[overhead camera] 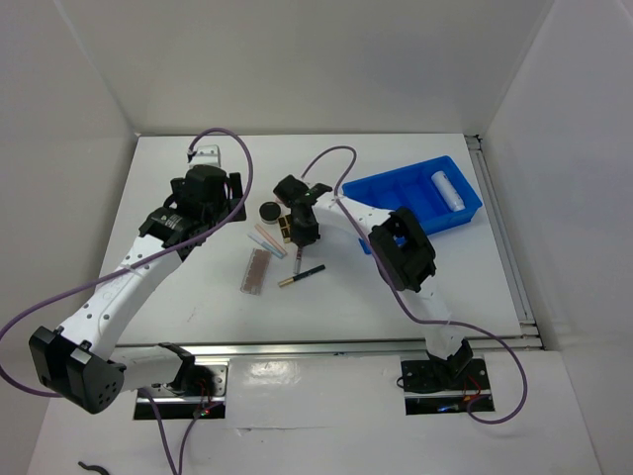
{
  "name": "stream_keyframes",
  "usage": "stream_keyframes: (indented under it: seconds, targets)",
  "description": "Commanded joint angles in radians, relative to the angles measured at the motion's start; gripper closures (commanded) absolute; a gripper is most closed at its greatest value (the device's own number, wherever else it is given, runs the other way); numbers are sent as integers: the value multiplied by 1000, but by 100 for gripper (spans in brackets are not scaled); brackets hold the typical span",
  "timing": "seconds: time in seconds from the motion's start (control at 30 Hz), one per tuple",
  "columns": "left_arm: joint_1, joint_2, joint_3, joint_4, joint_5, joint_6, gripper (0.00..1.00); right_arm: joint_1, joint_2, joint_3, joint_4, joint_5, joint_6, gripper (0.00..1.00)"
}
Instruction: Organize the makeup
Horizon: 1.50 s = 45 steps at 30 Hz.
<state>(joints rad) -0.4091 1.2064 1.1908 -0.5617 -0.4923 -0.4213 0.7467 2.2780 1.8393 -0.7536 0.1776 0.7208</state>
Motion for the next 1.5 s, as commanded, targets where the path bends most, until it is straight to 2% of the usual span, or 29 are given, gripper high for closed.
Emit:
stream_keyframes:
  seconds: [0.0, 0.2, 0.3, 0.33, 0.53, 0.57, 0.63, 0.67, 0.8, 0.83, 0.9, 0.97, 1.03, 1.1, 1.2, 1.3, 1.4, 1.47]
  targets:
    - [4, -22, 0, 14, 4, 15, 0, 6, -24, -29, -44, 57, 45, 72]
    - [4, -22, -10, 14, 23, 15, 0, -24, -3, 26, -43, 48, 45, 75]
    - [4, -22, -10, 23, 23, 15, 0, -49, -3, 38, -26, 39, 45, 80]
    - [4, -22, -10, 23, 34, 24, 0, -49, -3, 38, -26, 39, 45, 84]
    - [4, -22, -10, 23, 57, 24, 0, -69, -40, 37, 11, 39, -18, 87]
    - [4, -22, -10, 14, 70, 24, 0, -69, -54, 37, 20, 39, -67, 66]
    - [4, -22, -10, 2, 86, 33, 0, -69, -67, 40, -97, 71, -81, 14]
    - [4, -22, 0, 2, 86, 33, 0, -60, -89, 11, -133, 127, -69, 0]
    - [4, -31, -13, 2, 86, 42, 0, 12, -329, -303, -141, 137, 46, 0]
    - [4, -31, -13, 2, 96, 42, 0, 25, -427, -407, -141, 128, 133, 0]
    - [4, -31, -22, 2, 107, 42, 0, 77, -535, -506, -199, 128, 221, 0]
    - [4, -31, -22, 2, 118, 33, 0, 115, -578, -537, -263, 149, 357, 0]
    - [4, -31, -22, 2, 118, 33, 0, 167, -624, -572, -356, 149, 431, 5]
    - [4, -31, -22, 2, 129, 33, 0, 198, -655, -609, -377, 106, 485, 10]
    - [4, -42, -31, 11, 138, 33, 0, 210, -719, -739, -300, -7, 532, 10]
    - [4, -51, -40, 11, 138, 33, 0, 192, -758, -850, -201, -58, 543, 10]
    - [4, -61, -49, 0, 138, 33, 0, 161, -758, -910, -135, -90, 534, 14]
    - [-5, -79, -49, 0, 138, 42, 0, 139, -738, -955, -69, -105, 522, 22]
